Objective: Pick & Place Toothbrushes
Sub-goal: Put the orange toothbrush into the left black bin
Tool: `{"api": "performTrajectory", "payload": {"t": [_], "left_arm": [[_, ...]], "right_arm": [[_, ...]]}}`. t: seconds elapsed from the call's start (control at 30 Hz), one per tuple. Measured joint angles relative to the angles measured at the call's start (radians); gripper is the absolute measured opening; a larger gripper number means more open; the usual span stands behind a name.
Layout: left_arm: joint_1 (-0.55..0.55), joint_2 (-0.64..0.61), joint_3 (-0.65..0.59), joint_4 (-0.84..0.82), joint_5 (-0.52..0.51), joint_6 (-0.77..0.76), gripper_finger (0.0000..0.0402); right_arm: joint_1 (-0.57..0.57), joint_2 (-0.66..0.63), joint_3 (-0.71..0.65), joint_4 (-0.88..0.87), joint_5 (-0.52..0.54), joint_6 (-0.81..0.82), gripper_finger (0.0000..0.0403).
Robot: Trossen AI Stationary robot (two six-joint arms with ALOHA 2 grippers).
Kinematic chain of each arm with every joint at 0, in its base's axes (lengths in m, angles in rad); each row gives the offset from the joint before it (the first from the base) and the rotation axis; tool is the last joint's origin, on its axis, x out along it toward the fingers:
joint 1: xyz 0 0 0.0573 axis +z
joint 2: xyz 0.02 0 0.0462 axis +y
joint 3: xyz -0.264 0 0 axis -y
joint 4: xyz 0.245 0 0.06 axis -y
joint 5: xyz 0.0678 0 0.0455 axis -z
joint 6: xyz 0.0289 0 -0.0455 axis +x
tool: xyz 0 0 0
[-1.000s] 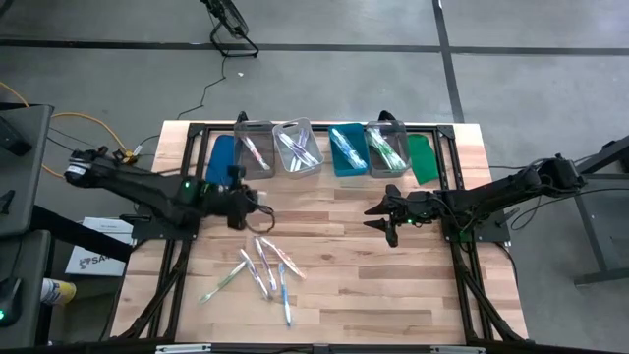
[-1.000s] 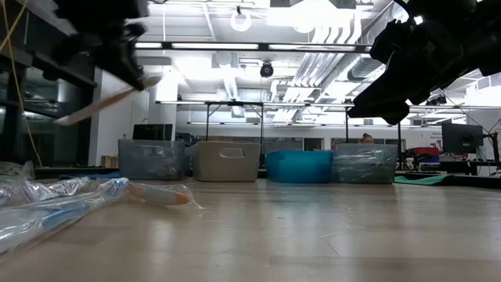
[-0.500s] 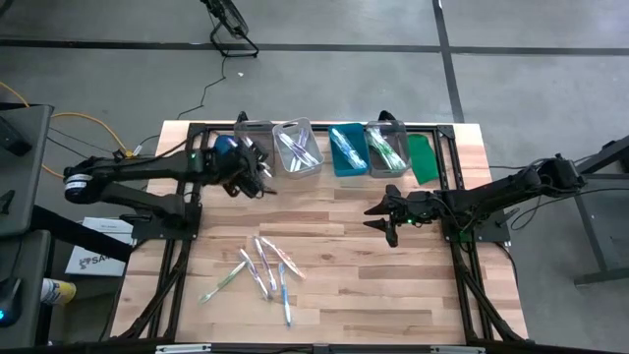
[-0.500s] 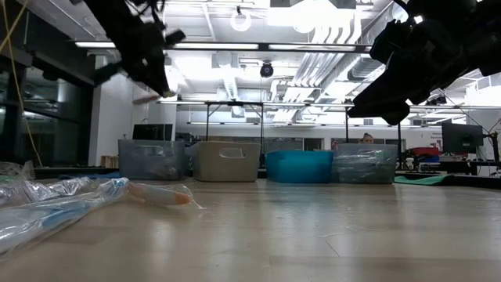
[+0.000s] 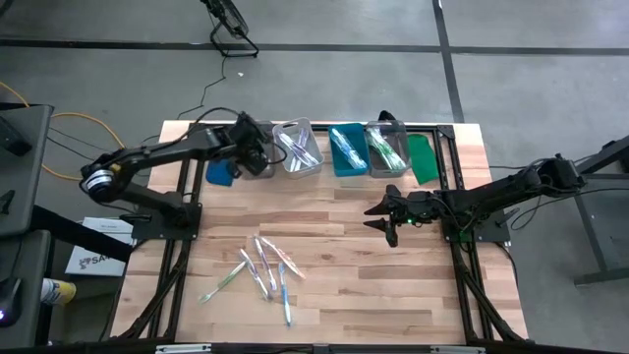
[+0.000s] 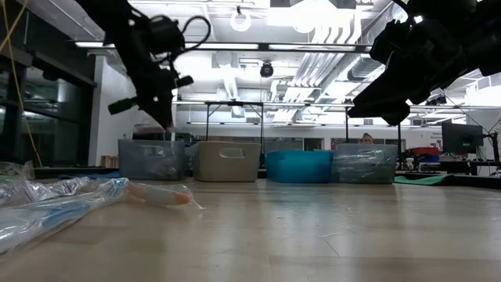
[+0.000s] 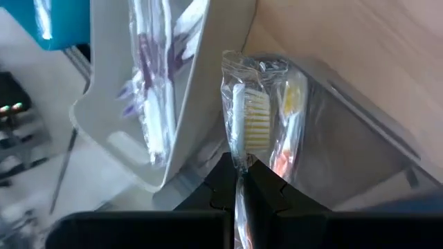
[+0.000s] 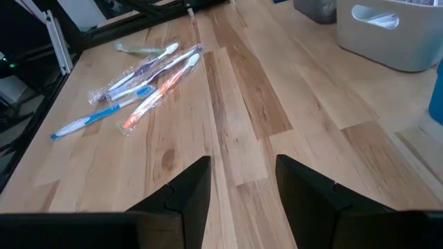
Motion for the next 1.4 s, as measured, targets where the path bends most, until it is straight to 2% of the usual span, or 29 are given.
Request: {"api": "performTrajectory", "payload": {"t": [0.2, 0.4, 0.57, 0.83, 0.93, 1.23, 1.4], "left_arm": [[0.068, 0.084, 0.000, 0.060, 0.090, 0.057, 0.0007], [0.127, 0.140, 0.000, 0.069, 0.108, 0.085, 0.0007], [0.165, 0.158, 0.000, 0.074, 0.190, 0.143, 0.0007], [0.182, 0.171, 0.000, 0.059, 0.206, 0.178, 0.0011], [0.181, 0.171, 0.000, 0.061, 0.208, 0.191, 0.0028], [0.181, 0.171, 0.000, 0.071, 0.203, 0.194, 0.0112], [0.181, 0.171, 0.008, 0.060, 0.167, 0.187, 0.0132]], "right_arm": [[0.000, 0.000, 0.000, 0.000, 0.000, 0.000, 0.0155], [0.000, 0.000, 0.000, 0.000, 0.000, 0.000, 0.0155], [0.000, 0.000, 0.000, 0.000, 0.010, 0.000, 0.0155], [0.000, 0.000, 0.000, 0.000, 0.030, 0.004, 0.0155], [0.000, 0.000, 0.000, 0.000, 0.031, 0.004, 0.0155], [0.000, 0.000, 0.000, 0.000, 0.030, 0.004, 0.0155], [0.000, 0.000, 0.000, 0.000, 0.030, 0.004, 0.0155]]}}
